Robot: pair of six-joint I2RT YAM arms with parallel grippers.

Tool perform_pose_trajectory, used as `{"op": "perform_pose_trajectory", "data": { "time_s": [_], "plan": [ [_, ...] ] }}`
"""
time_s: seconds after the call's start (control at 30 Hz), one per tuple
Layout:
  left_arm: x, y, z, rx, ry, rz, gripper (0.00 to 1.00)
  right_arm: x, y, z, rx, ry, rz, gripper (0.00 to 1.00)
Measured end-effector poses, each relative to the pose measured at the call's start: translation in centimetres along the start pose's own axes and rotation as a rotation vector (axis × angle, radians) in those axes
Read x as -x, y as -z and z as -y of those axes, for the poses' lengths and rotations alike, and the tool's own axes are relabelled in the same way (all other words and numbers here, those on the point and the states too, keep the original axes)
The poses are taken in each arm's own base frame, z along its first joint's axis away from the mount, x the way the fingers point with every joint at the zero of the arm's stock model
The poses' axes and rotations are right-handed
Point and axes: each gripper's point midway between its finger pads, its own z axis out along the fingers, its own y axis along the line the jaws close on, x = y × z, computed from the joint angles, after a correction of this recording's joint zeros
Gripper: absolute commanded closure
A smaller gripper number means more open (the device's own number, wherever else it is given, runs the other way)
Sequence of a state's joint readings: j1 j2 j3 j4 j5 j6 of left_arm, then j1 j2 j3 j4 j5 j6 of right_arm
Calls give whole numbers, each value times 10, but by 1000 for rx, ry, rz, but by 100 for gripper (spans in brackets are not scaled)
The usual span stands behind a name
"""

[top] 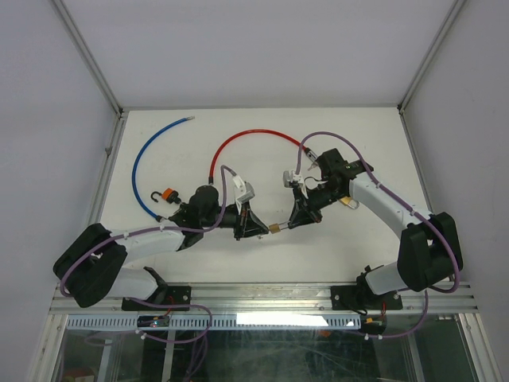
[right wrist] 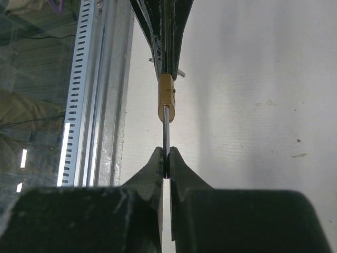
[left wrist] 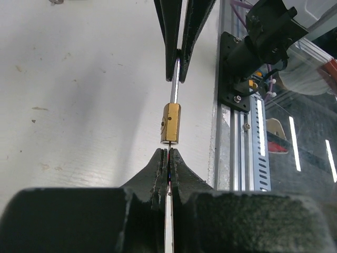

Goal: Lock with the key
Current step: Place the key at the center of the board.

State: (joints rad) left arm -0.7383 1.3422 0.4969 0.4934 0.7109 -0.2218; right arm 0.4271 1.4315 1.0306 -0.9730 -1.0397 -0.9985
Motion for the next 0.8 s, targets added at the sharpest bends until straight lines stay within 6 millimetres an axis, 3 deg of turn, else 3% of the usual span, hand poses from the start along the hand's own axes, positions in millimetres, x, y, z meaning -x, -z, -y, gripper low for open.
{"op": "perform_pose_trajectory", "data": {
  "time_s": [0.2,0.47,0.8],
  "plan": [
    [4,16,8,28,-73,85,100,9,-4,-5,33,20,37,100],
    [-19,30,3,89,-65,91,100,5,0,-7,29,-11,26,100],
    [0,34,3,117,-72,175,100,4,4,-3,13,-16,33,100]
  ]
}}
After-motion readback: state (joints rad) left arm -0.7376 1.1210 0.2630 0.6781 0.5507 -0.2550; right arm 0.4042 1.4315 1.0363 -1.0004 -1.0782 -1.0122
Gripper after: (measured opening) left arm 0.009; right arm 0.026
